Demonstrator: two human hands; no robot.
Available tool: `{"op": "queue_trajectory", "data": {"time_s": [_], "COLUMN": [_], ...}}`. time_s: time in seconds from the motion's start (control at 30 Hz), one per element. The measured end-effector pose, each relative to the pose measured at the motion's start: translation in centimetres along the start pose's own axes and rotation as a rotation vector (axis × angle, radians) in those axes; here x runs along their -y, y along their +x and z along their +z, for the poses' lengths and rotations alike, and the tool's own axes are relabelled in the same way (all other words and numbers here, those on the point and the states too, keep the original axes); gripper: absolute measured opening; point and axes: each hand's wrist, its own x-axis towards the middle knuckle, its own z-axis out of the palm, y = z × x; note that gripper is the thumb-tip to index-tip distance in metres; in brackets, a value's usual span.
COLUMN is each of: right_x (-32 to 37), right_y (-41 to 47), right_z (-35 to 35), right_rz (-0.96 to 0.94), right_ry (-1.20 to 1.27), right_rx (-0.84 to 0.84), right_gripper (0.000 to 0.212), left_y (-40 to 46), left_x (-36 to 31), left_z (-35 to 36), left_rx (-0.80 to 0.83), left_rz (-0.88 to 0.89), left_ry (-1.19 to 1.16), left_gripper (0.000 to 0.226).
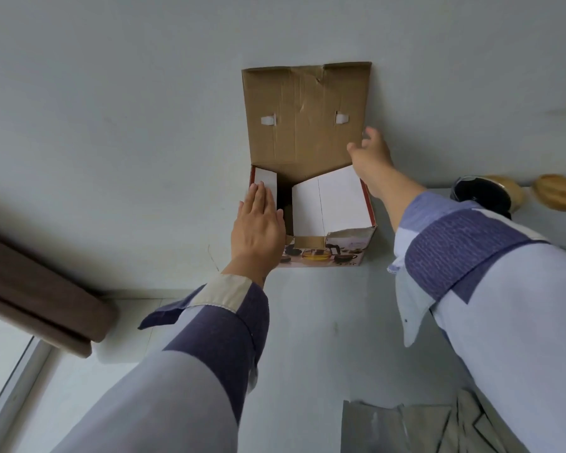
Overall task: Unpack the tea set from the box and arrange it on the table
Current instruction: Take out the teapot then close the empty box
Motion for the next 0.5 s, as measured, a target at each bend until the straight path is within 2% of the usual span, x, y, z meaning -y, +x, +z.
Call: {"op": "queue_trajectory", "data": {"time_s": [0.13,0.27,0.4,0.5], "right_x": [0.8,0.6,-1.4,-3.0], "right_y": [-0.5,-2.8,-5.4,-7.0], "right_z": [-0.6,-1.7,-2.6,-3.3], "right_rz": [-0.091,-0.257,-0.321,-0.275], "right_ry": [-0.031,-0.117,-0.284,-0.294], "right_rx": [-0.091,-0.166,-0.196,-0.037], "right_gripper": [0.038,0.004,0.026,0.039], "left_y": [-0.1,-0.8,-1.5,-2.6], "left_x": [-0.3,-0.4,-1.0,-1.2], "left_z": [-0.3,-0.9,-1.6,-2.1], "left_rx": [-0.021,-0.143,-0.209,-0.25], "left_rz": [0.002,0.026,-0.014,-0.09], "left_ry": [-0.024,-0.029,-0.019,-0.127], "left_gripper": [0.056,0.051,0.045,0.046]}}
